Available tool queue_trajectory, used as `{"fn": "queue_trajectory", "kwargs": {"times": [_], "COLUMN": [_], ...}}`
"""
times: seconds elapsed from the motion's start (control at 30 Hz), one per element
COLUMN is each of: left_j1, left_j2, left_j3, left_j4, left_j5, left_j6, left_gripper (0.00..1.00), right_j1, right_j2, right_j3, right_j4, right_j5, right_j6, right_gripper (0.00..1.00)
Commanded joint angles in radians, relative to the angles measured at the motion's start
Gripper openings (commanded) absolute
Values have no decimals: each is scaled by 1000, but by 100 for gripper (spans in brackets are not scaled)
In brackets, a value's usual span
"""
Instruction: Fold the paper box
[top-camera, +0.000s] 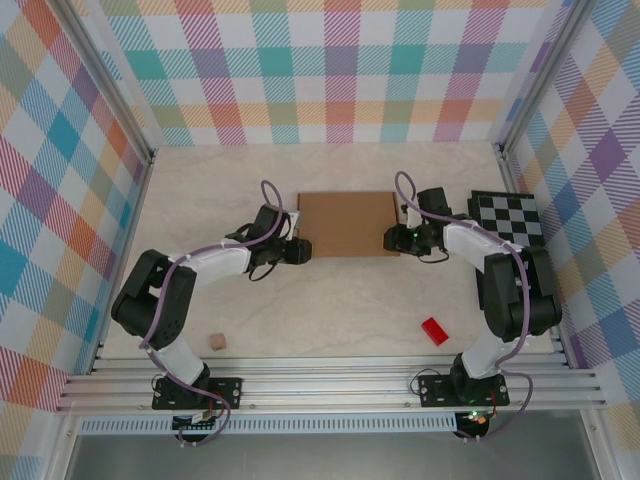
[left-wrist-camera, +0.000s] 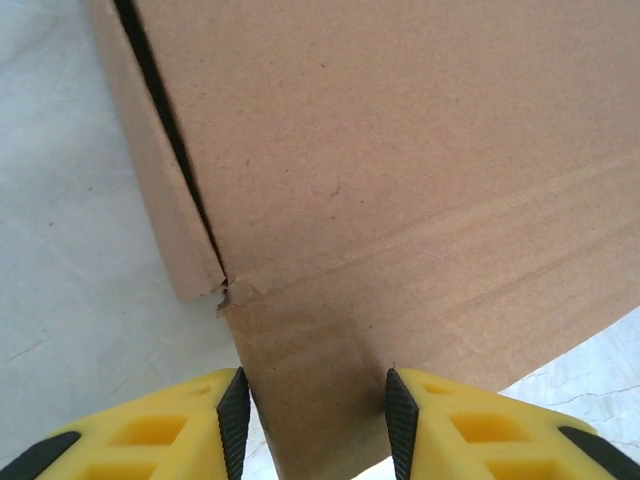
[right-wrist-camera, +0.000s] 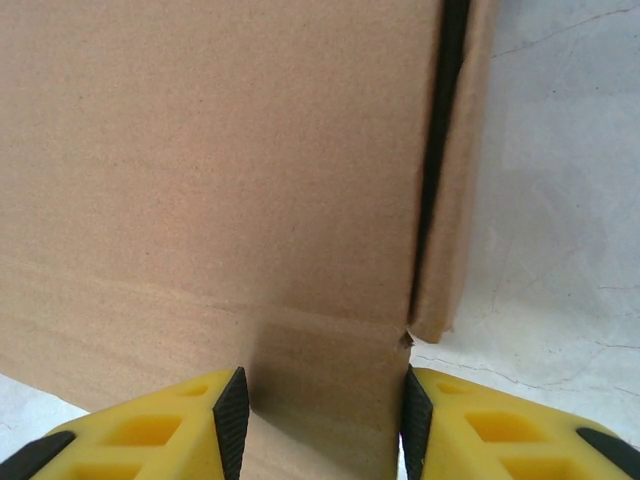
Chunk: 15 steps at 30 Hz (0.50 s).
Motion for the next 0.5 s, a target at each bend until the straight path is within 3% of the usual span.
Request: {"fn": "queue_trajectory", "kwargs": {"times": [0.0,0.47], "left_j1": [-24,-32], "left_j2": [13,51], "left_j3": [31,41], "left_j4": [29,7], "left_j5": [35,-35], "left_j6": [-7,98], "left_gripper": [40,42], "right_j1": [3,5], "right_j2": [-1,-22], "right_j3": [-9,13], "right_j4": [15,-71], "right_j5": [-45,86], "right_j6": [5,-83], "right_gripper": [45,45]}}
